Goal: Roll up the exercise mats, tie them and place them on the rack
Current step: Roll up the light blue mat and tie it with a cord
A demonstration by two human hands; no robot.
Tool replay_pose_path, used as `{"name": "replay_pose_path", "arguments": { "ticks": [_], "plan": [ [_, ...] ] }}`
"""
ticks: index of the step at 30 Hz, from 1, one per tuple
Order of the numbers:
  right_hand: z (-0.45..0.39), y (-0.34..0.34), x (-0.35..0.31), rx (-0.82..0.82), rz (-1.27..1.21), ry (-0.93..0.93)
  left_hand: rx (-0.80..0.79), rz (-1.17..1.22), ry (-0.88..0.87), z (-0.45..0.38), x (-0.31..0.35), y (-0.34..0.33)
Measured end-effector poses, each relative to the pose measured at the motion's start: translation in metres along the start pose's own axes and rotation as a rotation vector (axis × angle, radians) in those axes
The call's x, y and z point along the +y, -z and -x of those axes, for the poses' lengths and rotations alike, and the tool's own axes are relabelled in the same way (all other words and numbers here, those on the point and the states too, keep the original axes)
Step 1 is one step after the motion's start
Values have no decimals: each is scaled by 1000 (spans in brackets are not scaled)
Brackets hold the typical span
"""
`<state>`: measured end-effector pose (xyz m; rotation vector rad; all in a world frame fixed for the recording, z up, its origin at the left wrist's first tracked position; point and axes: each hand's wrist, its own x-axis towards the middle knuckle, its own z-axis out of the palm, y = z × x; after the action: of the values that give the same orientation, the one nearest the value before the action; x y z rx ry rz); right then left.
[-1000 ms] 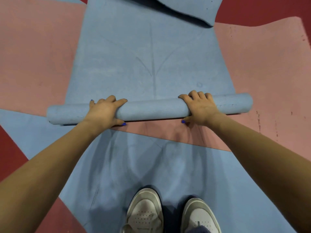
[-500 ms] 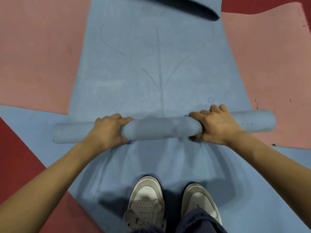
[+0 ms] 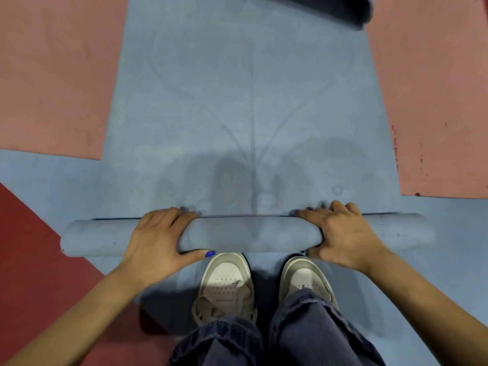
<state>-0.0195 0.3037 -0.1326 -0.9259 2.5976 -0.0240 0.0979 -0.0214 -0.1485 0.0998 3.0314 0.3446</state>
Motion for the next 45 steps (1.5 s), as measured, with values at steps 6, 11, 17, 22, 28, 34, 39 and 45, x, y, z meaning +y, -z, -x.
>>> {"name": "replay_pose_path", "arguments": {
  "ticks": [6,11,17,22,28,34,39,45],
  "plan": [
    [-4,2,3,-71,-14,21,-71,-106,59,-9,3,-7],
    [6,-13,-4,45,74,-20,-79,-86,103,-6,7,-11],
    [24,-24,-42,159,-72,-142,-104,-101,162,-17,6,-12],
    [13,-31,-47,231,-120,-206,-65,-97,172,-24,4,-12],
    [-31,-21,-36,284,-35,-281,195,-31,217,-61,-5,-2],
    [-65,-6,-20,226,-11,-283,391,-44,270,-75,4,11],
    [-86,3,-12,174,-27,-246,191,-54,160,-45,35,-10],
    [-98,14,-8,215,-47,-197,98,-71,178,-47,35,-34]
  ]
}}
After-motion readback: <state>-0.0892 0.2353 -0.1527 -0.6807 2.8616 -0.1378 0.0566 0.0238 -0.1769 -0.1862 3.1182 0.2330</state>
